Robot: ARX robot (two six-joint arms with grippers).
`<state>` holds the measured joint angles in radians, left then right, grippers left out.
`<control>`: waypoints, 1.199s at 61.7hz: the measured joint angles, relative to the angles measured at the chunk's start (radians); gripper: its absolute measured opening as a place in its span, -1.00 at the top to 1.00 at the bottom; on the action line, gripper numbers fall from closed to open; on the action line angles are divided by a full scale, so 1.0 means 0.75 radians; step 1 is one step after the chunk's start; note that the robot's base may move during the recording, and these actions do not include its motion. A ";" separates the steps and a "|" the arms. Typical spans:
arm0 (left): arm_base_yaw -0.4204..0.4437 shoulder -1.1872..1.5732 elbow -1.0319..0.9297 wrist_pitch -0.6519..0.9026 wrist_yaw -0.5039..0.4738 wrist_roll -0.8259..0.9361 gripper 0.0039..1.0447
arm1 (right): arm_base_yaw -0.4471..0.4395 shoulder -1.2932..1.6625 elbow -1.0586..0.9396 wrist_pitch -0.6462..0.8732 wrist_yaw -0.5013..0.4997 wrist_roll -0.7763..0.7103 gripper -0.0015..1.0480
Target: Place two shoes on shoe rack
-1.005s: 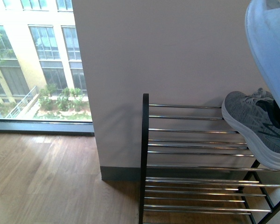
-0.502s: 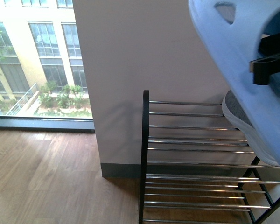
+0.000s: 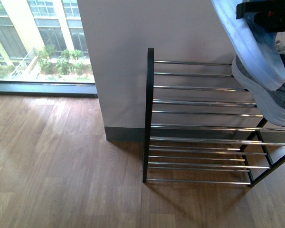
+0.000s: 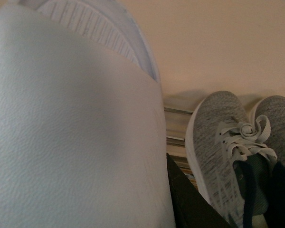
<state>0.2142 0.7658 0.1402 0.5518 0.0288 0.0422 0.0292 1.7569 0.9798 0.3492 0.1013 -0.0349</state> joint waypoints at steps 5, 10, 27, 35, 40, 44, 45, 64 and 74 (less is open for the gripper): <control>0.000 0.000 0.000 0.000 0.000 -0.001 0.96 | -0.029 0.138 0.105 -0.036 0.011 0.002 0.97; 0.000 0.000 0.000 0.000 0.000 0.000 0.96 | -0.032 0.247 0.181 -0.063 0.022 0.001 0.97; 0.000 0.000 0.000 0.000 0.000 0.000 0.96 | -0.017 0.451 0.365 -0.107 0.063 -0.027 0.97; 0.000 0.000 0.000 0.000 0.000 0.000 0.96 | -0.015 0.548 0.449 -0.126 0.095 -0.074 0.97; 0.000 0.000 0.000 0.000 0.000 0.000 0.96 | -0.016 0.614 0.502 -0.131 0.126 -0.110 0.97; 0.000 0.000 0.000 0.000 0.000 -0.001 0.96 | -0.021 0.675 0.549 -0.136 0.146 -0.143 0.97; 0.000 0.000 0.000 0.000 0.000 -0.001 0.96 | -0.022 0.685 0.557 -0.137 0.149 -0.151 0.97; 0.000 0.000 0.000 0.000 0.000 -0.001 0.96 | -0.057 0.879 0.714 -0.145 0.273 -0.338 0.97; 0.000 0.000 0.000 0.000 0.000 -0.001 0.96 | -0.078 0.918 0.756 -0.101 0.321 -0.433 0.97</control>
<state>0.2142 0.7658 0.1402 0.5518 0.0288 0.0418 -0.0292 2.4451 1.5471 0.2737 0.3420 -0.3595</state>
